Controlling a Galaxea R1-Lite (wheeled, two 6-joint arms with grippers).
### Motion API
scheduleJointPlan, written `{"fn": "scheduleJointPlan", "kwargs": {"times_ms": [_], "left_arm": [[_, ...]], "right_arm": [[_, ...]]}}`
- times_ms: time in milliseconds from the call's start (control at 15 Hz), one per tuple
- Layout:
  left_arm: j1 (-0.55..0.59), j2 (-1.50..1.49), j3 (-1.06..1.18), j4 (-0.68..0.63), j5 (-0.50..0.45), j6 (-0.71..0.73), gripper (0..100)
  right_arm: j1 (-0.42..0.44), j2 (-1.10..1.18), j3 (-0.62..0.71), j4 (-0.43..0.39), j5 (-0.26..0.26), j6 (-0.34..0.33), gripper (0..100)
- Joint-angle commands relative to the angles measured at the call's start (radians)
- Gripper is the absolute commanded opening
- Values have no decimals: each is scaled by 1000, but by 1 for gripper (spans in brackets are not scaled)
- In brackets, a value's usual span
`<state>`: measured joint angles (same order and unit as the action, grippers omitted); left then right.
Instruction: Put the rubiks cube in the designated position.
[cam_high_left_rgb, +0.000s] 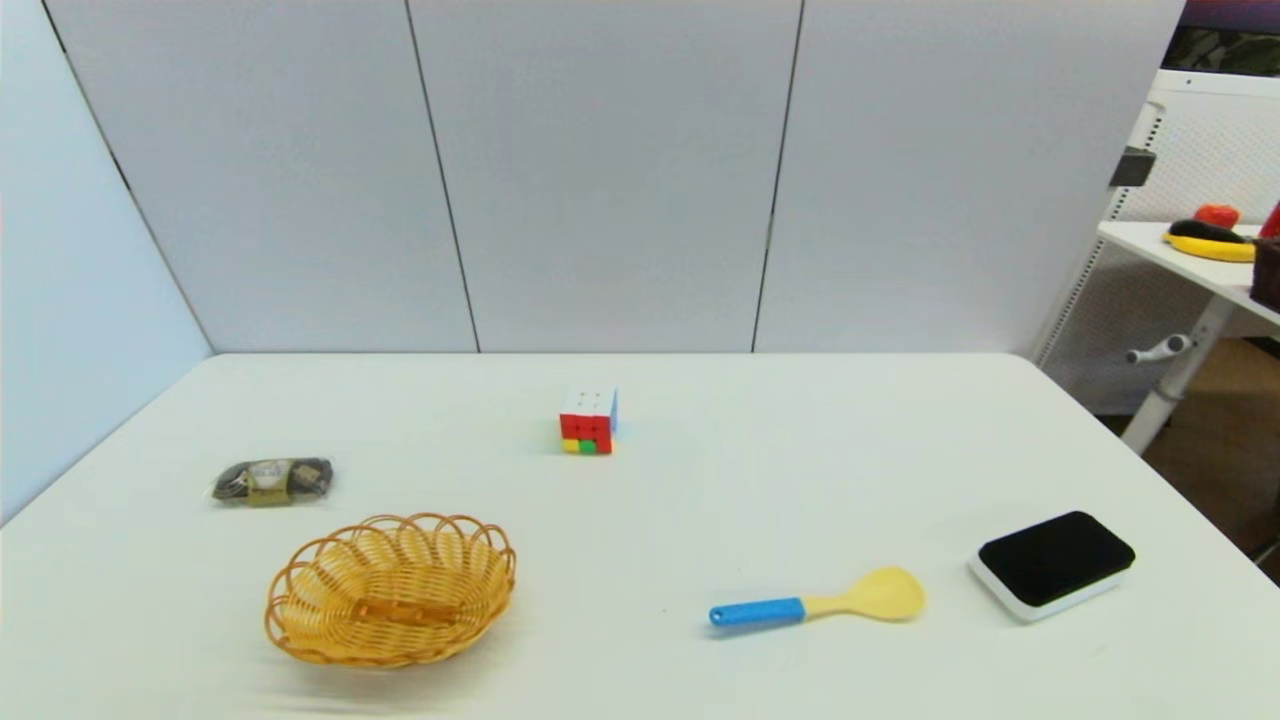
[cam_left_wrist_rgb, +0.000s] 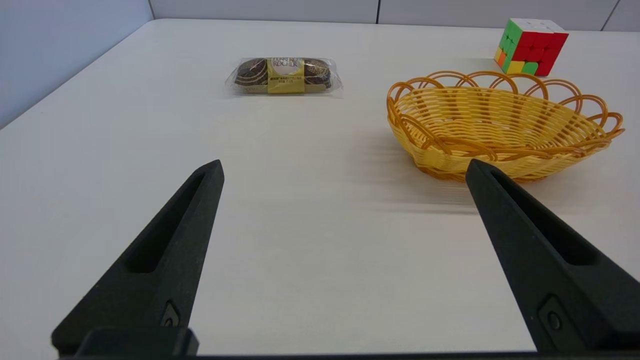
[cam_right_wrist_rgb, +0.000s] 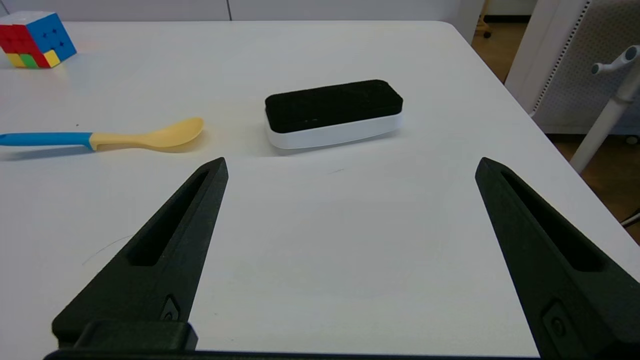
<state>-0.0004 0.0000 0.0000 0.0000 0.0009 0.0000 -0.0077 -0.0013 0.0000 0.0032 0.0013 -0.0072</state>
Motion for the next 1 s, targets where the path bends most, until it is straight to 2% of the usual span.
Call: {"fn": "scheduleJointPlan", "kwargs": {"times_ms": [67,400,600,800,1000], "left_arm": [[0,2,0,-2,1,-2,100],[2,15,0,-2,1,0,100],[0,103,-98,9,-4,37,100],[-10,359,-276,11,-4,112,100],[-89,681,-511,11,-2,146,100]], "right_arm": [[0,1,0,0,0,0,100],[0,1,0,0,0,0,100],[0,1,0,0,0,0,100],[0,1,0,0,0,0,100],[0,1,0,0,0,0,100]]}}
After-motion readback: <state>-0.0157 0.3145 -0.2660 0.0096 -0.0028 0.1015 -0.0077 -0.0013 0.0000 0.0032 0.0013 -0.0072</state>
